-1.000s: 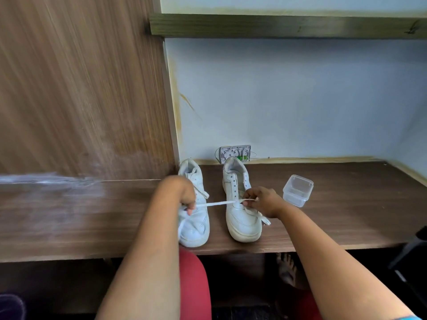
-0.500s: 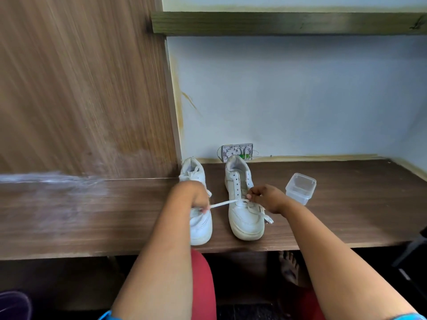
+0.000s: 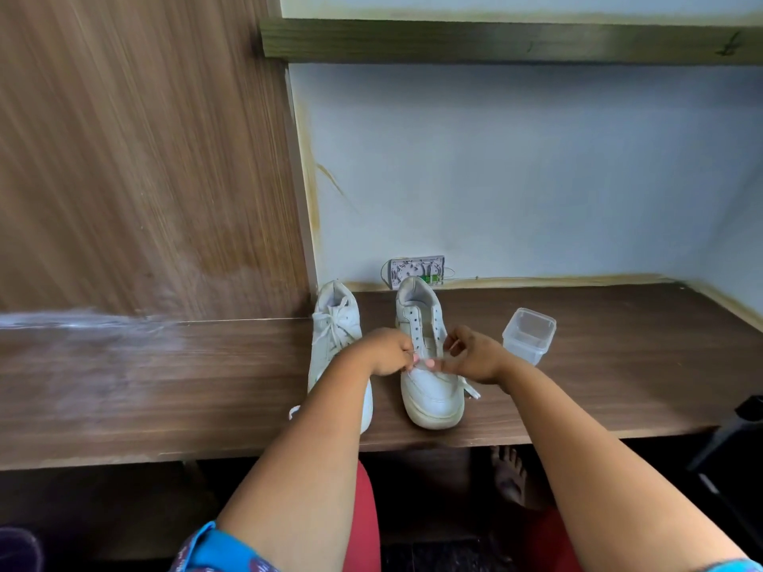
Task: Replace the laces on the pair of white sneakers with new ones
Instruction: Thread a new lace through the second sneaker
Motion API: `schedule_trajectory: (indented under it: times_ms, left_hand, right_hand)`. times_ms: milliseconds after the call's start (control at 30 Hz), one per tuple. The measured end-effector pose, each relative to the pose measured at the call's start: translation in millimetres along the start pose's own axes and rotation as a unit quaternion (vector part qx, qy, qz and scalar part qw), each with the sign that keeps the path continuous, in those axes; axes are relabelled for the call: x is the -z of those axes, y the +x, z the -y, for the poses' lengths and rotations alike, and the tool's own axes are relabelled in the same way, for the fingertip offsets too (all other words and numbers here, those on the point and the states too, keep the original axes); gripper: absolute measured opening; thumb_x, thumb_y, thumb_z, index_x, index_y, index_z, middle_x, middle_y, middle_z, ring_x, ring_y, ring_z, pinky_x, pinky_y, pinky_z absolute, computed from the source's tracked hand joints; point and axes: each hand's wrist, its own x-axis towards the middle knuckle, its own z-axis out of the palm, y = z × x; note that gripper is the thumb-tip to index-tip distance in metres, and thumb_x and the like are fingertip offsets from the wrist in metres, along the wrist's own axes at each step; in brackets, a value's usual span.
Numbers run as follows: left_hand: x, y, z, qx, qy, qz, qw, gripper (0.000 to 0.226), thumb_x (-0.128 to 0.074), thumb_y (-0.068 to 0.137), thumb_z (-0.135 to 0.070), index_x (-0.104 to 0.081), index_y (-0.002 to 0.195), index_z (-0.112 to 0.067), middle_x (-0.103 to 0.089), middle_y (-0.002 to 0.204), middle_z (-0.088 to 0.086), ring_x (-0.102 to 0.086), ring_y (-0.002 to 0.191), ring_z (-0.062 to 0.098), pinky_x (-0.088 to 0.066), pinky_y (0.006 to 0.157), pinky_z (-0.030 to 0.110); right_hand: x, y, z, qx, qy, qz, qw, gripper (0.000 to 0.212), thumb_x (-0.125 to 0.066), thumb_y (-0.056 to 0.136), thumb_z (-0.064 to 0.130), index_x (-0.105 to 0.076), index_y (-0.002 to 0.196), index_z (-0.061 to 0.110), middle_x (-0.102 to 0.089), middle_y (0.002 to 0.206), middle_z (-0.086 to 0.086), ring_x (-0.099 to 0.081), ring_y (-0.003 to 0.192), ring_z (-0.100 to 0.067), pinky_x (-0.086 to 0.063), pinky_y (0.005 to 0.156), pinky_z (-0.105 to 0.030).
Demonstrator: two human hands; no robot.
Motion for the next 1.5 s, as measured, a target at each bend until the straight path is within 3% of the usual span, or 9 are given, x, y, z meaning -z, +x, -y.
schedule_trajectory:
  times_ms: [233, 333, 567, 900, 1033, 1200, 1300, 1367, 1500]
  left_hand:
    - [12.2, -10.6, 18.3, 0.027, -0.162, 0.007, 0.986, 0.011, -0.066, 0.085, -0.014, -0.076, 0.080, -0.012, -0.068, 0.084, -0.015, -0.056, 0.097, 0.007, -0.037, 0.093, 0.025]
    - [17.9, -13.9, 24.4, 0.045, -0.162, -0.008, 0.986, 0.007, -0.069, 0.083, -0.014, -0.076, 0.085, -0.011, -0.069, 0.092, -0.010, -0.057, 0.095, 0.005, -0.036, 0.088, 0.023]
    - [15.7, -9.4, 20.6, 0.050, -0.182, -0.013, 0.982, 0.018, -0.066, 0.090, -0.027, -0.067, 0.088, -0.009, -0.072, 0.090, 0.006, -0.070, 0.088, 0.018, -0.049, 0.075, 0.023]
    - [6.6, -10.3, 13.9, 0.048, -0.125, -0.054, 0.990, 0.002, -0.064, 0.088, -0.012, -0.066, 0.088, -0.010, -0.072, 0.085, 0.005, -0.071, 0.079, 0.016, -0.052, 0.068, 0.024]
    - [5.9, -11.6, 12.0, 0.043, -0.124, -0.035, 0.991, 0.010, -0.065, 0.085, -0.001, -0.065, 0.083, -0.011, -0.067, 0.073, -0.002, -0.071, 0.080, 0.017, -0.046, 0.057, 0.015]
    - [5.1, -8.8, 8.8, 0.062, -0.121, -0.042, 0.990, 0.021, -0.061, 0.084, 0.007, -0.061, 0.076, -0.012, -0.065, 0.072, 0.003, -0.067, 0.068, 0.015, -0.044, 0.048, 0.013]
    - [9.3, -16.3, -1.1, 0.095, -0.116, -0.027, 0.988, 0.007, -0.059, 0.092, -0.010, -0.063, 0.086, -0.009, -0.057, 0.072, 0.005, -0.055, 0.060, 0.014, -0.046, 0.050, 0.020]
    - [17.6, -26.7, -9.3, 0.112, -0.065, -0.012, 0.992, 0.032, -0.049, 0.099, -0.032, -0.068, 0.100, -0.006, -0.055, 0.074, 0.007, -0.049, 0.060, 0.018, -0.039, 0.052, 0.024]
    - [46.6, -49.2, -27.3, 0.105, -0.039, -0.062, 0.992, 0.035, -0.042, 0.100, -0.024, -0.068, 0.105, -0.001, -0.060, 0.095, 0.019, -0.062, 0.085, 0.033, -0.032, 0.053, 0.027]
  right_hand:
    - [2.2, 0.3, -13.3, -0.001, -0.056, -0.064, 0.996, 0.022, -0.066, 0.086, 0.023, -0.051, 0.070, 0.027, -0.057, 0.079, 0.004, -0.053, 0.083, -0.019, -0.039, 0.071, -0.026]
    - [18.0, -1.3, -24.7, -0.077, -0.116, -0.096, 0.986, 0.010, -0.060, 0.090, 0.024, -0.057, 0.083, 0.017, -0.063, 0.091, -0.005, -0.055, 0.088, -0.023, -0.037, 0.070, -0.026]
    - [8.7, -7.2, -4.4, -0.019, -0.082, -0.068, 0.994, 0.056, -0.085, 0.064, 0.044, -0.054, 0.103, 0.018, -0.058, 0.092, 0.004, -0.056, 0.088, -0.015, -0.046, 0.078, -0.028]
    - [-12.7, -9.2, 16.2, -0.001, -0.061, 0.006, 0.998, 0.024, -0.059, 0.094, 0.030, -0.053, 0.071, 0.024, -0.055, 0.076, 0.006, -0.054, 0.077, -0.015, -0.040, 0.065, -0.024]
    - [-14.1, -12.0, 20.9, -0.053, 0.006, 0.037, 0.998, 0.028, -0.040, 0.102, 0.020, -0.058, 0.087, 0.005, -0.063, 0.077, -0.009, -0.062, 0.072, -0.024, -0.051, 0.072, -0.038]
    - [-10.2, -11.7, 30.4, -0.074, -0.100, 0.039, 0.992, 0.039, -0.032, 0.105, 0.025, -0.057, 0.111, -0.004, -0.057, 0.099, -0.016, -0.050, 0.084, -0.023, -0.039, 0.072, -0.028]
    - [3.1, -17.4, 34.5, -0.076, -0.166, 0.051, 0.982, 0.035, -0.041, 0.102, 0.036, -0.064, 0.096, 0.010, -0.062, 0.085, -0.003, -0.053, 0.076, -0.017, -0.038, 0.075, -0.027]
    - [17.9, -26.1, 41.7, -0.076, -0.191, 0.072, 0.976, 0.037, -0.043, 0.100, 0.039, -0.066, 0.086, 0.014, -0.057, 0.069, 0.002, -0.051, 0.064, -0.015, -0.039, 0.072, -0.027]
    - [53.9, -52.2, 65.8, -0.050, -0.126, -0.023, 0.990, 0.039, -0.046, 0.098, 0.033, -0.057, 0.064, 0.017, -0.051, 0.061, -0.006, -0.046, 0.053, -0.021, -0.035, 0.049, -0.025]
